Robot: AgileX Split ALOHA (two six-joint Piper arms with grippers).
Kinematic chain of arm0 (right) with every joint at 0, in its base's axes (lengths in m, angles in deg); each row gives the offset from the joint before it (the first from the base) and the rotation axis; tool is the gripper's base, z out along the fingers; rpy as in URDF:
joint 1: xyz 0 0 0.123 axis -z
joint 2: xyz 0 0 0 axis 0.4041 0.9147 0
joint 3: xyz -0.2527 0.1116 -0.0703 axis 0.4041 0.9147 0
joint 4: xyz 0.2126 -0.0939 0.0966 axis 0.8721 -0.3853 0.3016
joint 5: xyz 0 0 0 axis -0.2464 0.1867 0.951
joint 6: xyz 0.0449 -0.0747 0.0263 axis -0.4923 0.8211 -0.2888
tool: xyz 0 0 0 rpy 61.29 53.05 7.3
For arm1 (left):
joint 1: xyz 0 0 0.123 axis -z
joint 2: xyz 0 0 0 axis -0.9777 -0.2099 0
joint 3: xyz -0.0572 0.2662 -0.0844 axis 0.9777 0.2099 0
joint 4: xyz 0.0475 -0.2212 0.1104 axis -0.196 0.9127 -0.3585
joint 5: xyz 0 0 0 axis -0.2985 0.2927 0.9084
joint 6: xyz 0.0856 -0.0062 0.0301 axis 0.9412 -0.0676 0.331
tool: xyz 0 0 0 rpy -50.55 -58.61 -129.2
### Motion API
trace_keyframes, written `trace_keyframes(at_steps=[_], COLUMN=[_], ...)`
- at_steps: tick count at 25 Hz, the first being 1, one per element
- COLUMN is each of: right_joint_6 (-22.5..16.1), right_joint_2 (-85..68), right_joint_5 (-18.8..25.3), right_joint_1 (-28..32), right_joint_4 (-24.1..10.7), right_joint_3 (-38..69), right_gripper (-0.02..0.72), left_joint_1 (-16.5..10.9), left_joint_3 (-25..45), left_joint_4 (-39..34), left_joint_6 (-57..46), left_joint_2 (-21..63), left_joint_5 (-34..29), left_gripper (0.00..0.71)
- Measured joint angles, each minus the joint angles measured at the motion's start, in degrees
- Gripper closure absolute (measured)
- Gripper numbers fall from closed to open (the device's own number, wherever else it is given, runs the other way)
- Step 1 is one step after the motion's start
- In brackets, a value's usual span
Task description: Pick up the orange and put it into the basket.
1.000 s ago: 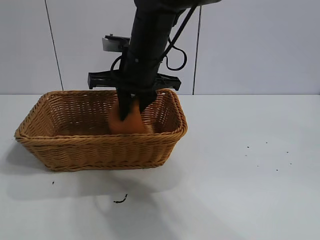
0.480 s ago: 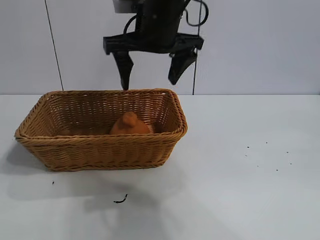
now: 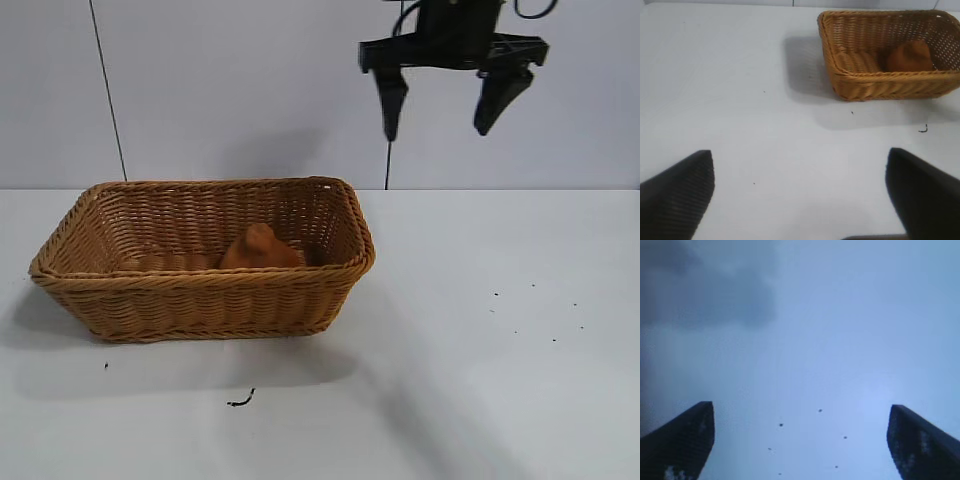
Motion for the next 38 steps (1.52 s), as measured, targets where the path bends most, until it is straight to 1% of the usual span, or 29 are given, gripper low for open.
trace_keyframes(at_steps=[2, 4, 6, 8, 12, 16, 22, 29, 32, 35, 36, 37, 38], right_joint_6=[0.68, 1.32, 2.07, 2.52, 3.35, 3.75, 4.01, 4.08, 5.08, 6.92, 6.92, 7.47, 8.57], right_joint_2=[0.00, 0.00, -0.06, -0.77, -5.43, -13.53, -31.47, -57.06, -67.73, -79.53, -79.53, -82.81, -90.01], right_joint_5=[0.00, 0.00, 0.00, 0.00, -0.08, -0.08, -0.08, 0.03, 0.08, -1.95, -1.95, -3.24, -5.65], right_joint_1=[2.20, 4.09, 5.06, 5.35, 5.35, 5.35, 5.35, 5.35, 5.35, 5.35, 5.35, 5.35, 5.35], right_joint_4=[0.25, 1.54, 2.97, 3.62, 3.86, 3.92, 4.27, 4.27, 4.27, 4.27, 4.27, 4.27, 4.35], right_joint_3=[0.00, 0.00, 0.07, 1.37, 8.54, 18.75, 37.05, 56.79, 64.43, 71.82, 71.82, 74.21, 77.88], right_gripper=[0.064, 0.064, 0.064, 0.065, 0.065, 0.065, 0.066, 0.066, 0.066, 0.066, 0.066, 0.066, 0.066], left_joint_1=[0.00, 0.00, 0.00, 0.00, 0.00, 0.00, 0.00, 0.00, 0.00, 0.00, 0.00, 0.00, 0.00], left_joint_3=[0.00, 0.00, 0.00, 0.00, 0.00, 0.00, 0.00, 0.00, 0.00, 0.00, 0.00, 0.00, 0.00], left_joint_4=[0.00, 0.00, 0.00, 0.00, 0.00, 0.00, 0.00, 0.00, 0.00, 0.00, 0.00, 0.00, 0.00], left_joint_6=[0.00, 0.00, 0.00, 0.00, 0.00, 0.00, 0.00, 0.00, 0.00, 0.00, 0.00, 0.00, 0.00], left_joint_2=[0.00, 0.00, 0.00, 0.00, 0.00, 0.00, 0.00, 0.00, 0.00, 0.00, 0.00, 0.00, 0.00], left_joint_5=[0.00, 0.00, 0.00, 0.00, 0.00, 0.00, 0.00, 0.00, 0.00, 0.00, 0.00, 0.00, 0.00], left_gripper=[0.044, 0.044, 0.044, 0.044, 0.044, 0.044, 0.044, 0.044, 0.044, 0.044, 0.044, 0.044, 0.044])
